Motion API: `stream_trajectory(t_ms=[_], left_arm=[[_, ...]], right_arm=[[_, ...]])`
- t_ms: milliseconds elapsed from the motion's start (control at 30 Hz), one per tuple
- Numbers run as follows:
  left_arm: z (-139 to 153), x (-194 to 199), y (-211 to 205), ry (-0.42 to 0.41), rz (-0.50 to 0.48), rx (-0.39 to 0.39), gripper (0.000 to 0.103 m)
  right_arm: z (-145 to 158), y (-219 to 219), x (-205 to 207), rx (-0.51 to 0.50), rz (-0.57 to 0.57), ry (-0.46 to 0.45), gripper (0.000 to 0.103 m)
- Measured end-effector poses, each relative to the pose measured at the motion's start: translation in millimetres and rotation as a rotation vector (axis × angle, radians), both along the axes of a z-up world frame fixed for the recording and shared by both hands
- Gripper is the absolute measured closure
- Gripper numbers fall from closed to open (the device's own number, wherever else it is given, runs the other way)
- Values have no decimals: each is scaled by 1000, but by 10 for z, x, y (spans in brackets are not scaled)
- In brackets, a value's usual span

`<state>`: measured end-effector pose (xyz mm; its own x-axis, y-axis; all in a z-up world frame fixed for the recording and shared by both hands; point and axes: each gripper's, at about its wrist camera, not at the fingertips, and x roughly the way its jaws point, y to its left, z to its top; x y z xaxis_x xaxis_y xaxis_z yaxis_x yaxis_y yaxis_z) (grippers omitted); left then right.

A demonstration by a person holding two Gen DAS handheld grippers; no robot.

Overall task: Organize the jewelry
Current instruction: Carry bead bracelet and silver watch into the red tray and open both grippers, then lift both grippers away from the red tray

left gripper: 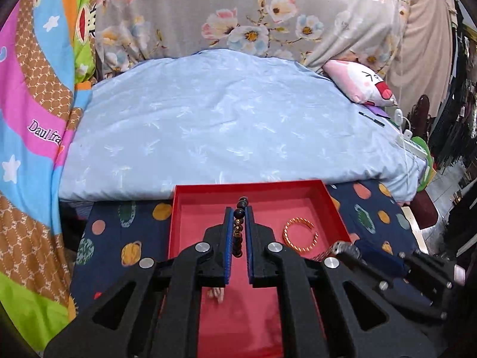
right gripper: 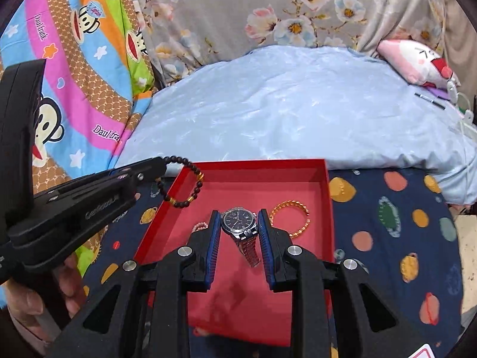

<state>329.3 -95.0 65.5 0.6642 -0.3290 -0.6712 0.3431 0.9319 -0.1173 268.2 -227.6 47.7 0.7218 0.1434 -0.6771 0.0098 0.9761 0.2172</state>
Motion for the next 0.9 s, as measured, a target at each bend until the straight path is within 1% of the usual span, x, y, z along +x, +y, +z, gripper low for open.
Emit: stream_trajectory(t_ms=[133,267,367,467,500,533,600,700,800,900], left_arm=[[-240,284,-52,44,18,20,96],[-529,404,-71,94,32,55,96],[-690,414,-32,130,48,54,96],[-765,385,2,154,53,49,94],[-779,370,12,156,57,53,86],[-788,332,26,153,65,62,69],[-779,264,68,138,85,75,56],[-714,98,195,119,98,74,54],[-652,-129,345,103,112,66,49],[-639,-343,466,101,119,69,48]], right_arm=[[-292,-6,236,16,0,60,79],[-554,-27,246,9,-7,122,79],[-652,-34,198,-1,-18,147,79],[-686,5,109,-36,-20,149,78],[-685,25,79,-51,-21,146,76],[-674,50,36,-70,-26,141,75],[-638,63,-41,-82,-35,129,72],[-557,32,-193,-64,-48,113,68],[-486,4,-394,-48,-57,104,66],[-444,-17,-597,-33,-69,106,64]])
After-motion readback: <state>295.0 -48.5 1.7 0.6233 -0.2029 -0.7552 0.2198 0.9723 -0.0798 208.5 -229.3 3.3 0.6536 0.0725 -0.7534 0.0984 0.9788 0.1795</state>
